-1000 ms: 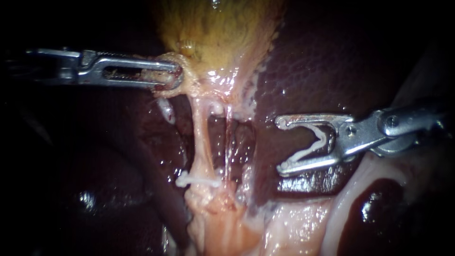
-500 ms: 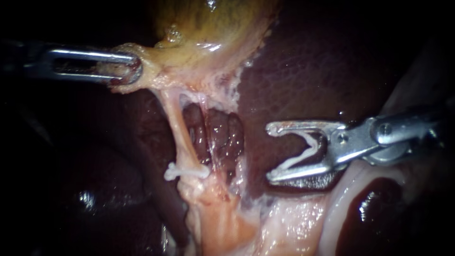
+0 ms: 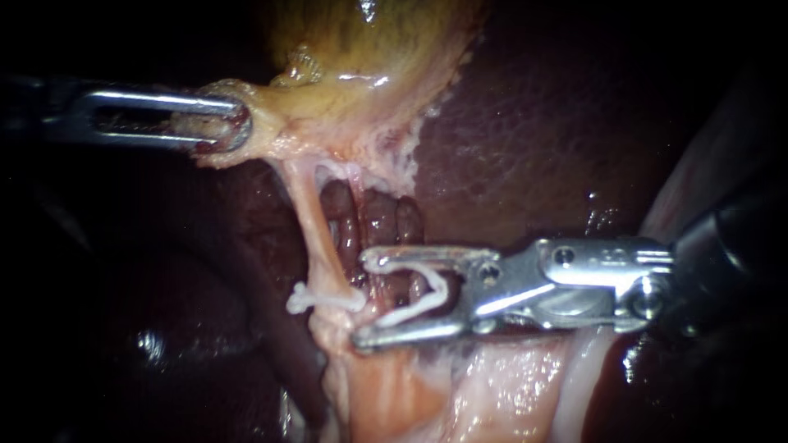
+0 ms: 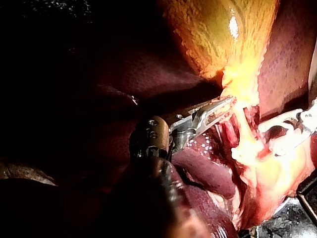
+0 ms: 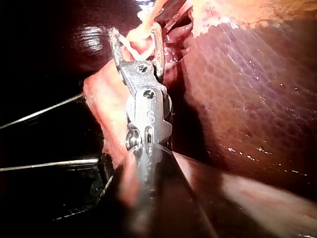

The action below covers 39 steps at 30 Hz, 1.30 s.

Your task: Clipping second clip left tube

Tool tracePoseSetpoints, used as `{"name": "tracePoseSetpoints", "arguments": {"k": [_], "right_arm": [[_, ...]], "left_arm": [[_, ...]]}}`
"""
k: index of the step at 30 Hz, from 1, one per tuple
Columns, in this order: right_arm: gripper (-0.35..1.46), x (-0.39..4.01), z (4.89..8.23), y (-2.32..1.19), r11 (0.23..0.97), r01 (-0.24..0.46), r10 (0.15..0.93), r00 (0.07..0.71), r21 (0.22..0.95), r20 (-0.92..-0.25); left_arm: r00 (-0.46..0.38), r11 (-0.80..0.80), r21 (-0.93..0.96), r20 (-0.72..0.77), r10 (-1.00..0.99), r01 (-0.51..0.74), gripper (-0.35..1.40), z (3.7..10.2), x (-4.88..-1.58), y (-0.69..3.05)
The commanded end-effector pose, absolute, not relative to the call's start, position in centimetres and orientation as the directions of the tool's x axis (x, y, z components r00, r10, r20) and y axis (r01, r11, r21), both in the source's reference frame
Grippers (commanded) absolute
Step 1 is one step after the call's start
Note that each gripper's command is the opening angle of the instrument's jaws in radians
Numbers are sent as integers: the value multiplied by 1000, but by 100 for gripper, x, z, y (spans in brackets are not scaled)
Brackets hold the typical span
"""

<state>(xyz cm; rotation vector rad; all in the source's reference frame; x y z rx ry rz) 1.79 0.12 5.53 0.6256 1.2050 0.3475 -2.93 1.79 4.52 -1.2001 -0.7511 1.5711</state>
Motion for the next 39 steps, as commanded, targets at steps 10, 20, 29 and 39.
{"name": "tracePoseSetpoints", "arguments": {"k": [10, 20, 29, 39], "right_arm": [[50, 195, 593, 24, 773, 61, 579, 338, 631, -742], [50, 229, 599, 24, 746, 90, 611, 302, 660, -732], [50, 245, 575, 9, 723, 154, 624, 274, 674, -731], [49, 247, 550, -5, 696, 197, 643, 258, 690, -722]], "left_arm": [[-26, -324, -885, -335, 942, -335, -35, 449, -295, 178], [-26, -324, -885, -335, 942, -333, -35, 449, -301, 178], [-26, -324, -885, -335, 942, -334, -35, 449, -302, 178], [-27, -324, -886, -334, 942, -332, -35, 448, -300, 178]]}}
